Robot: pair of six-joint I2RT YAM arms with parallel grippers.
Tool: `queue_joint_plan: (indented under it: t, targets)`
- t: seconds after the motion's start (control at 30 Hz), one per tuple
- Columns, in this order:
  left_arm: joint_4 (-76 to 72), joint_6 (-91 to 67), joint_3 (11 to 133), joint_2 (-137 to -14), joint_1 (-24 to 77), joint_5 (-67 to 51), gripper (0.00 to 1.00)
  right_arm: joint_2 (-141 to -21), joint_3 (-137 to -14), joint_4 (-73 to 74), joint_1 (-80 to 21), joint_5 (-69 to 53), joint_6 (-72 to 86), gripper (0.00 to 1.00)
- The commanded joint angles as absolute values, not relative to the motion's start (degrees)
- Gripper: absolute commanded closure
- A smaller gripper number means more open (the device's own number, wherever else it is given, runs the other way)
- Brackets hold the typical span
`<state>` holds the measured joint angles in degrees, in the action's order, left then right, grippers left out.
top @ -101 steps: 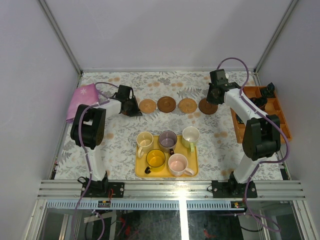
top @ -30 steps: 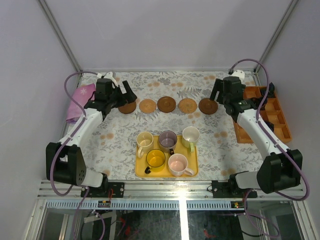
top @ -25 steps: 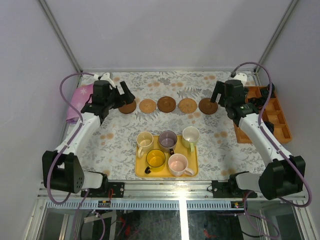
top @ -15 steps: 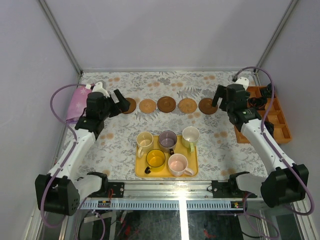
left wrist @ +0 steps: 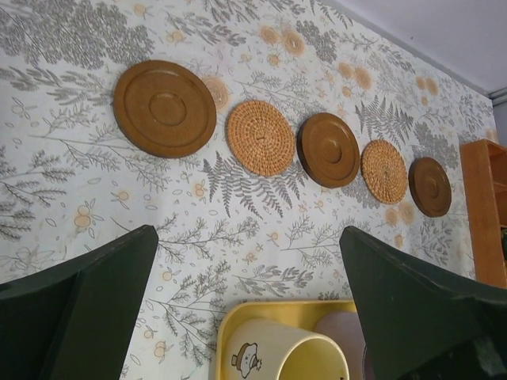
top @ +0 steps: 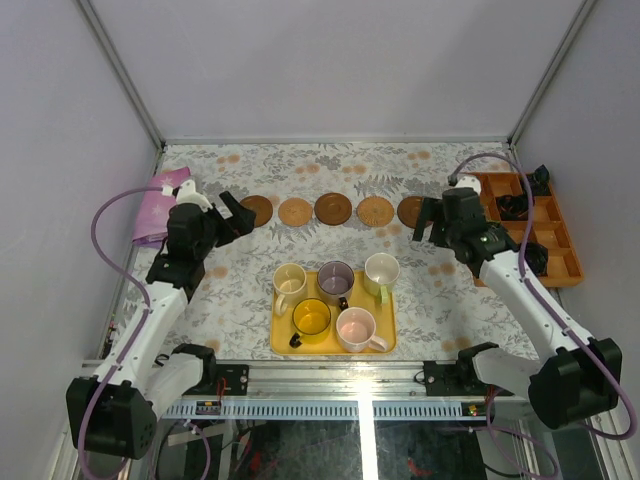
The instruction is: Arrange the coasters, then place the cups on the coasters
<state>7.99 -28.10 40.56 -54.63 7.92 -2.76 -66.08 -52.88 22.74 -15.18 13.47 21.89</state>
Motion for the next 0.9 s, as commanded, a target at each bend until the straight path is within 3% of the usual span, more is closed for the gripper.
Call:
queue_joint_plan:
  t: [0.0, 0.23, 0.43, 0.63, 0.87]
  targets:
    - [3.54, -30.2, 38.08, -53.07, 7.74, -5.58, 0.0, -61.16, -50.7, 27.3, -21.72, 12.57, 25.01, 0.05]
    - [4.29, -29.54, 38.81, -54.19, 7.76, -7.73, 0.0, -53.89, -48.25, 31.27, -29.43, 8.74, 28.11, 0.13]
    - [5.83, -27.56, 41.46, -56.93, 7.73, -7.4, 0.0, -50.14, -47.08, 32.99, -35.82, 7.69, 30.22, 0.14]
    - [6.55, -26.4, 43.27, -60.55, 7.74, -7.64, 0.0, -52.38, -46.52, 34.67, -40.84, 7.82, 34.69, 0.2]
    - [5.85, -26.14, 42.35, -60.92, 7.71, -7.07, 0.0, -56.73, -47.42, 34.9, -49.45, 12.48, 37.58, 0.18]
